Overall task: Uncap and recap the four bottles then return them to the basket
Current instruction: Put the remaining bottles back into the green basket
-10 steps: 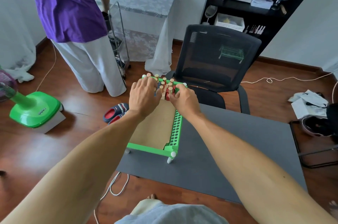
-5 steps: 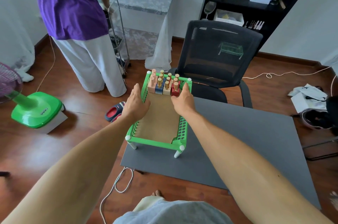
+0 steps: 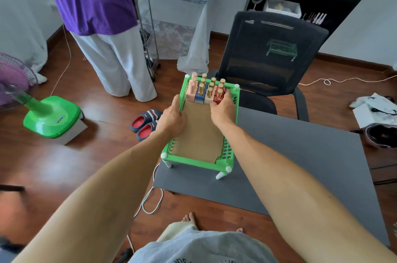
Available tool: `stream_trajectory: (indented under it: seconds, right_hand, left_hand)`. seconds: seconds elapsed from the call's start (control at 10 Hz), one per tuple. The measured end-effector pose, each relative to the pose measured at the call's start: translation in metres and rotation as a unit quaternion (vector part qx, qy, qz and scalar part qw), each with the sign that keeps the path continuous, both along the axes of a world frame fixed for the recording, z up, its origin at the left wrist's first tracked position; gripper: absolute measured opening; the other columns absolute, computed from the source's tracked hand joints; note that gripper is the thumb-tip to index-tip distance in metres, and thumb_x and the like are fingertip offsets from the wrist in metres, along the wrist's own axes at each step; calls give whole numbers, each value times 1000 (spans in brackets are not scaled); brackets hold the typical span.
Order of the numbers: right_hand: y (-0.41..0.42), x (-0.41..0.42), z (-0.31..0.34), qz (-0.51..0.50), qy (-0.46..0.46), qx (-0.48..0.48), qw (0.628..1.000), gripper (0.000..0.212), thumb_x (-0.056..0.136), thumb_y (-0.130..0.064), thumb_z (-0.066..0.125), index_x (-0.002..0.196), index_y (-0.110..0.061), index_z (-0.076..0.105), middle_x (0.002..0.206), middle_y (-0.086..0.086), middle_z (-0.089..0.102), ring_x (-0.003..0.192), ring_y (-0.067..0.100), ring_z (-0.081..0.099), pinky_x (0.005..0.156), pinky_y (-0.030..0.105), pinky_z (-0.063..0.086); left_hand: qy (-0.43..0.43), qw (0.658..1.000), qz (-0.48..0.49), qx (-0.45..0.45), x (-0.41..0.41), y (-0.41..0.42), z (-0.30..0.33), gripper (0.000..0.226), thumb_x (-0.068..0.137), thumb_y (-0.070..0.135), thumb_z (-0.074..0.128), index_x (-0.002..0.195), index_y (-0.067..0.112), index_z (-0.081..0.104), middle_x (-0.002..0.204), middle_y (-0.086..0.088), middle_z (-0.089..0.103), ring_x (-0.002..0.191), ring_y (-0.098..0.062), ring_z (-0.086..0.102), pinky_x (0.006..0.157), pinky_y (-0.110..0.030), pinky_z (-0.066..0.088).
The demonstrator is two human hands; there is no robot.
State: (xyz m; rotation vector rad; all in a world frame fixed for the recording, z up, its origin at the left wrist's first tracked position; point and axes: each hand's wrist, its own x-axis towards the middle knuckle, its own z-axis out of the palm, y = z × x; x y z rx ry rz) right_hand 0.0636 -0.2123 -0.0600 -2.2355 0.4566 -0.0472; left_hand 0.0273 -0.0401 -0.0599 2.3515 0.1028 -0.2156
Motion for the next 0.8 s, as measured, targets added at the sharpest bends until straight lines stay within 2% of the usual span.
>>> stream_trajectory:
  seconds: [0.5, 0.6, 0.7, 0.8]
  right_hand:
    - [7, 1, 1, -9, -6, -23, 1000, 51, 103, -15, 62, 150, -9, 45, 138, 10, 66, 125, 31, 64, 103, 41, 52]
    - [9, -1, 3, -10, 0, -22, 1000, 53, 103, -16, 63, 152, -9, 44, 139, 9, 65, 127, 30, 63, 105, 42, 52]
    - [6, -4, 4, -3, 1, -8, 1000, 58, 103, -17, 64, 155, -10, 39, 141, 9, 63, 129, 30, 61, 108, 43, 51]
    - [4, -9, 8, -4, -11, 1, 1000, 66, 101, -13, 63, 160, -10, 31, 143, 10, 60, 129, 29, 60, 107, 41, 51]
  left_hand:
    - [-10, 1000, -6, -4, 0, -1, 4, 53, 92, 20, 42, 142, 30, 27, 101, -7, 63, 82, -32, 61, 69, -42, 52]
    - [-10, 1000, -3, -4, 0, -1, 5, 51, 92, 20, 42, 140, 30, 27, 98, -5, 61, 78, -29, 60, 66, -38, 46]
    - [-13, 1000, -3, -5, -1, -1, 4, 51, 92, 21, 43, 141, 29, 27, 101, -5, 62, 78, -27, 59, 65, -36, 44]
    - [-20, 1000, -1, 23, 0, -2, 7, 52, 92, 25, 46, 140, 27, 25, 115, -10, 63, 84, -27, 58, 67, -38, 45]
